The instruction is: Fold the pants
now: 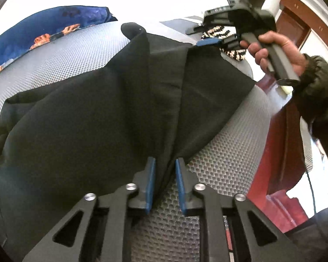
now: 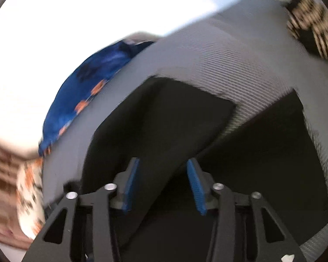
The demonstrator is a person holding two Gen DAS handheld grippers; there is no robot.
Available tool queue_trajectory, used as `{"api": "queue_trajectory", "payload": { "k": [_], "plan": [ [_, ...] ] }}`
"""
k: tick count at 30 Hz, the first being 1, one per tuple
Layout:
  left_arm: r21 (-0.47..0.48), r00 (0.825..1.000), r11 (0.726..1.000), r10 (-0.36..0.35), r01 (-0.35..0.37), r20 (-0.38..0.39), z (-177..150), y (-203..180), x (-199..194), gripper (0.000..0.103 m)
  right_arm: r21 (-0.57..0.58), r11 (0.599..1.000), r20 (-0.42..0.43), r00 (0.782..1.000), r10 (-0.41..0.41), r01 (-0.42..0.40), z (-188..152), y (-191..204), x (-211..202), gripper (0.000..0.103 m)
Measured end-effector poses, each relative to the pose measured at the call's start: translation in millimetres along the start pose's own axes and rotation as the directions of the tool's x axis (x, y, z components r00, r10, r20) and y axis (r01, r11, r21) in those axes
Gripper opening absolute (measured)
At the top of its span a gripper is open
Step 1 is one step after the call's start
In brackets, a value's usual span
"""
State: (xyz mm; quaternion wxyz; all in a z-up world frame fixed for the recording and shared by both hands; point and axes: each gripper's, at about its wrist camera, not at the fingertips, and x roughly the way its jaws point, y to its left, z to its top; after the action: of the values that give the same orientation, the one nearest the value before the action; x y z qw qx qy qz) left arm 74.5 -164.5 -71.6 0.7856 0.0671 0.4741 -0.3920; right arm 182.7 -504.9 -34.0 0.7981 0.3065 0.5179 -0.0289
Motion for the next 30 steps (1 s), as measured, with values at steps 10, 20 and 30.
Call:
{"api": "queue_trajectory", "payload": {
  "k": [10, 20, 30],
  "plan": [
    [-0.030, 0.999, 0.999, -0.032, 0.032, -0.007, 1.5, 2.7, -0.6, 0.016, 0.116, 0.991, 0.014, 0.997, -0.072, 0.070, 47.3, -39.0, 14.8, 0.037],
    [-0.083, 0.997, 0.994, -0.074, 0.074, -0.004, 4.1, 9.8, 3.7, 0.016, 0.150, 0.982, -0.055, 0.993, -0.106, 0.113, 64.6, -48.3, 44.7, 0.017],
    [-0.082, 0.998, 0.995, -0.058, 0.058, -0.004, 7.1, 2.6, 4.1, 0.016, 0.176, 0.981, 0.077, 0.995, 0.070, -0.082, 86.6, -2.6, -6.1, 0.005]
  ]
}}
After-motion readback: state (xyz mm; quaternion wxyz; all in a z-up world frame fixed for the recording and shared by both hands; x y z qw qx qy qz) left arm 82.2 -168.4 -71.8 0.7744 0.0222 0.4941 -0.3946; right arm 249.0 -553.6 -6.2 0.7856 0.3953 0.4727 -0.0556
